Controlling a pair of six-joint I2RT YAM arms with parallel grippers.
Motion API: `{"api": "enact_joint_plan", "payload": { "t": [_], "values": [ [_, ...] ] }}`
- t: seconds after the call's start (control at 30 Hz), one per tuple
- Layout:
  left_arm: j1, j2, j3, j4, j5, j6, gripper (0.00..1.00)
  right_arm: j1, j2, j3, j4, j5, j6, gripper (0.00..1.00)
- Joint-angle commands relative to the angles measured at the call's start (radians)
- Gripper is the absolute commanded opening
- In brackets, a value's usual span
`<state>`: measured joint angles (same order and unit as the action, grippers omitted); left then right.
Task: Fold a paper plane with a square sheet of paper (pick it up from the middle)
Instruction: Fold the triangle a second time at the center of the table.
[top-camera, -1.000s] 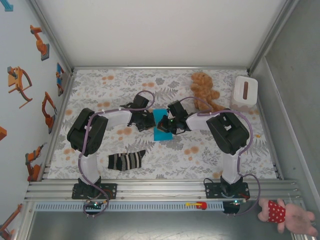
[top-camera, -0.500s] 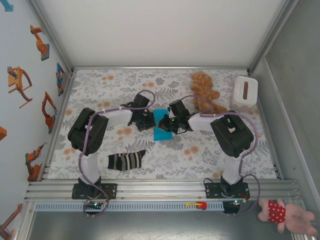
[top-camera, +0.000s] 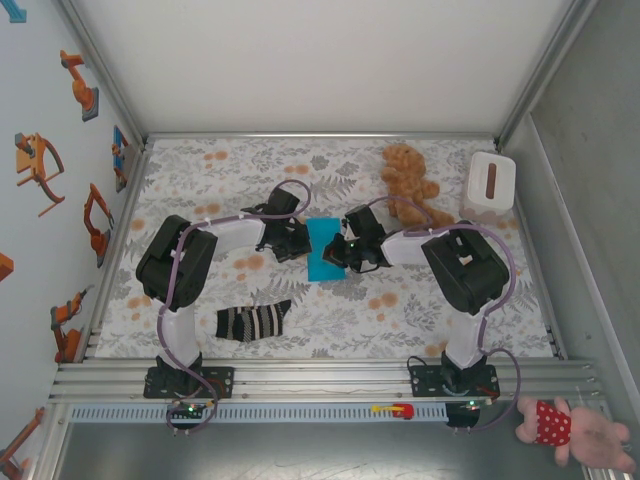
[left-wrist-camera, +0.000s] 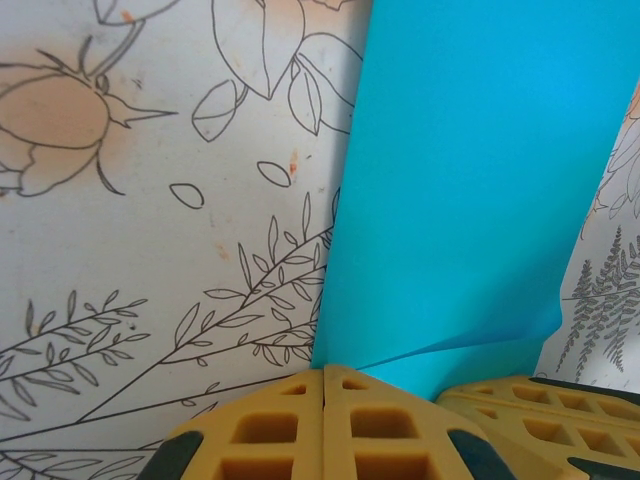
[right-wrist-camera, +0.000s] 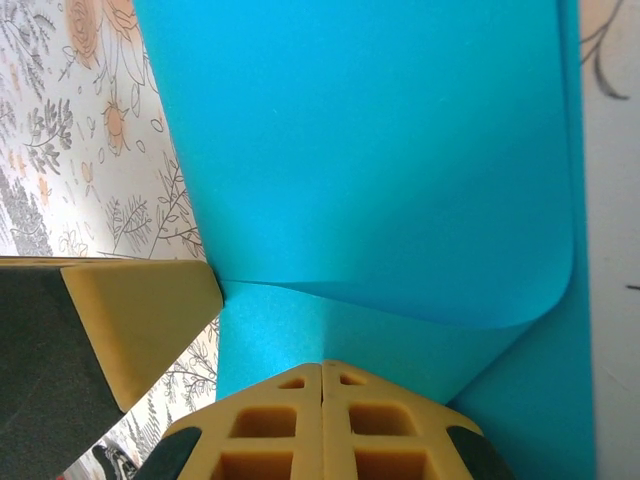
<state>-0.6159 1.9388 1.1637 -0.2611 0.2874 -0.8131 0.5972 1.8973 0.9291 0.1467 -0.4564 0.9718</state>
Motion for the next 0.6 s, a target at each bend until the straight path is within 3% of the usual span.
{"api": "enact_joint_plan", "payload": {
  "t": [0.0, 0.23, 0.57],
  "values": [
    [-0.005, 0.047, -0.001, -0.079, -0.047, 0.027, 0.05, -0.010, 0.027, -0.061, -0.045, 0.059, 0.000, 0.00],
    [0.006, -0.079, 0.020, -0.010, 0.108, 0.085, 0.10, -0.010, 0.036, -0.077, -0.062, 0.077, 0.024, 0.00],
    [-0.062, -0.213, -0.149, 0.079, 0.118, -0.002, 0.14, -0.010, 0.069, -0.059, -0.125, 0.082, 0.057, 0.00]
  ]
}}
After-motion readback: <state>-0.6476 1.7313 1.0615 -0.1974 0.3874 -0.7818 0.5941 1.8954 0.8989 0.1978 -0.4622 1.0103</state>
